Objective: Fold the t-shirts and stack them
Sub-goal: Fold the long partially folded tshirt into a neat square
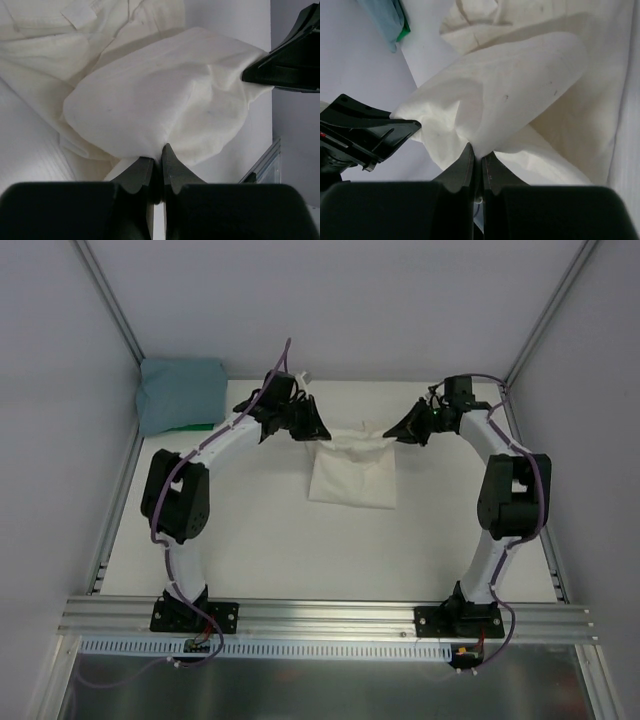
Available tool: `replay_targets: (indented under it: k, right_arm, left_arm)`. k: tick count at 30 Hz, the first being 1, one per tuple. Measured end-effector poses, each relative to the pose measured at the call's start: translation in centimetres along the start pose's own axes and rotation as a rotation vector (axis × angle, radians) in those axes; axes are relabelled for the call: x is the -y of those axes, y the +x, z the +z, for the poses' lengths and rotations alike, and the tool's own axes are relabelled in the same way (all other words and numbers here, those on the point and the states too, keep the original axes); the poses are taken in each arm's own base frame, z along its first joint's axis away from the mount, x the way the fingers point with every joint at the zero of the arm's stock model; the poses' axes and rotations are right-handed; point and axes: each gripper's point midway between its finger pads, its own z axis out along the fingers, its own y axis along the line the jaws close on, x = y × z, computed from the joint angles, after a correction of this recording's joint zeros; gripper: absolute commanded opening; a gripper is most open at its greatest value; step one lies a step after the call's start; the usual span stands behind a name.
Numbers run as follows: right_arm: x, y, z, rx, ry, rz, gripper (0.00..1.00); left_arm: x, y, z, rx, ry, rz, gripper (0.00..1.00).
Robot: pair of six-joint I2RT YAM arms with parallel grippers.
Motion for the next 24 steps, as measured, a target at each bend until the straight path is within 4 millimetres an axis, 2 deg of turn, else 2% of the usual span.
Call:
replay_targets:
  k: [1, 2, 3, 4, 5, 8, 10, 12, 15, 18, 24]
  right_arm:
    - [-0.2, -1.0, 0.8, -0.001, -0.009, 0.016, 0.0]
    - [-0.2, -2.0, 1.5, 0.002, -0.016, 0.022, 0.09]
    - [-0.2, -3.0, 2.5, -0.003, -0.021, 0.038, 0.26]
    - [-0.3, -4.2, 3.5, -0.004, -0.029, 0.047, 0.9]
    - [-0.2, -5.2, 4.4, -0.003, -0.034, 0.059, 0.99]
    - [0.4, -7.9, 7.2, 0.003, -0.053, 0.055, 1.0]
    - [1.1, -8.5, 8.3, 0.004, -0.057, 0.065, 0.99]
    - [1.4, -8.5, 8.5, -0.002, -0.053, 0.078, 1.0]
    - [0.7, -8.7, 8.1, 0.013, -0.067, 0.052, 0.99]
    - [-0.1, -8.0, 6.8, 0.028, -0.069, 0.022, 1.0]
    - [-3.6, -6.8, 3.6, 0.061, -0.108, -0.053, 0.99]
  left_arm:
    - [-0.6, -0.7, 0.5, -0.004, 0.004, -0.013, 0.15]
    - [-1.1, -1.4, 1.1, -0.006, 0.007, -0.023, 0.33]
    - [-2.0, -2.2, 1.7, -0.007, 0.009, -0.04, 0.61]
    - [-2.9, -2.9, 2.4, -0.011, 0.006, -0.069, 0.98]
    - [-3.7, -3.3, 3.0, -0.015, 0.007, -0.08, 0.99]
    - [-6.5, -4.3, 4.1, -0.016, -0.004, -0.159, 0.99]
    - [-8.3, -4.5, 4.3, -0.004, -0.019, -0.201, 0.99]
    - [-9.7, -4.7, 3.9, 0.024, -0.03, -0.225, 0.99]
    - [-10.7, -4.3, 2.9, 0.065, -0.047, -0.233, 0.99]
    - [-9.4, -4.4, 1.5, 0.097, -0.026, -0.215, 0.99]
    - [-2.8, -7.6, -1.6, 0.187, 0.181, -0.163, 0.99]
